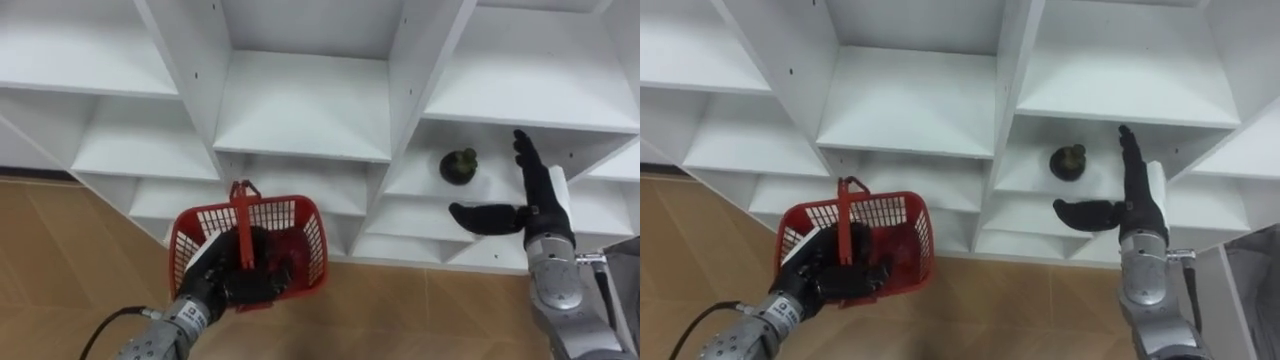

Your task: Collect fruits from the closet

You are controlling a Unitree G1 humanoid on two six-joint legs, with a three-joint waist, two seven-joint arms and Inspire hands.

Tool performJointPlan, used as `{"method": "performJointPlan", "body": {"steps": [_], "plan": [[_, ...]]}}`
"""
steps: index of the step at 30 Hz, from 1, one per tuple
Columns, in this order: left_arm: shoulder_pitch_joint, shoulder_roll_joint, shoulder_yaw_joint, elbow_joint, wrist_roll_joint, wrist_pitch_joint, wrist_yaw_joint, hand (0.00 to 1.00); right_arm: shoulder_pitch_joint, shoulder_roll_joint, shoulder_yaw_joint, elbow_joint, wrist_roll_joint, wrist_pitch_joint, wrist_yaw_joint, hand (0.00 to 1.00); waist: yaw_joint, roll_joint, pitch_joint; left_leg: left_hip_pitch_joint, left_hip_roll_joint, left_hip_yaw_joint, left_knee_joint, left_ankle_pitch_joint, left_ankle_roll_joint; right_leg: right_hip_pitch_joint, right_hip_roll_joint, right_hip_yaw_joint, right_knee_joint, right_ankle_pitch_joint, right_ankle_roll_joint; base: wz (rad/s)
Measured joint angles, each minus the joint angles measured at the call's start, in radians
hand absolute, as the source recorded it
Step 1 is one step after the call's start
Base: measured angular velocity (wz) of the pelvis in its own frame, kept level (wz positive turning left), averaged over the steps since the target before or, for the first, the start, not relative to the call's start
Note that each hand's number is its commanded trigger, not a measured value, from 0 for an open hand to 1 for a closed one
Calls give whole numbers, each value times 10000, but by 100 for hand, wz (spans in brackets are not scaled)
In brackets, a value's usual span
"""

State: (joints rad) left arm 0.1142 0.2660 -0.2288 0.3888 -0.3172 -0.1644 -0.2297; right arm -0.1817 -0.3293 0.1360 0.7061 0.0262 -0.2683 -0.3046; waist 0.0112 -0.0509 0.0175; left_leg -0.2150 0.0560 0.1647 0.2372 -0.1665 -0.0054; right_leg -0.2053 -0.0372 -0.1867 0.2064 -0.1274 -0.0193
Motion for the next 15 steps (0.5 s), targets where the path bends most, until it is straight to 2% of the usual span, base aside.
{"method": "performJointPlan", "body": {"steps": [8, 15], "plan": [[-84, -1, 31, 84, 19, 34, -7, 100, -443, 0, -5, 374, -537, 23, 4, 0, -10, 9, 53, -280, -2, -131, 32, 22, 26, -242, -110, -363, 161, -53, 4, 8], [-134, -2, 21, 179, 32, 62, 36, 100, -568, 0, -6, 378, -701, 84, -41, 0, 83, -9, 136, -808, 7, -158, 311, 29, 39, -725, -156, -404, 393, -88, -4, 2]]}}
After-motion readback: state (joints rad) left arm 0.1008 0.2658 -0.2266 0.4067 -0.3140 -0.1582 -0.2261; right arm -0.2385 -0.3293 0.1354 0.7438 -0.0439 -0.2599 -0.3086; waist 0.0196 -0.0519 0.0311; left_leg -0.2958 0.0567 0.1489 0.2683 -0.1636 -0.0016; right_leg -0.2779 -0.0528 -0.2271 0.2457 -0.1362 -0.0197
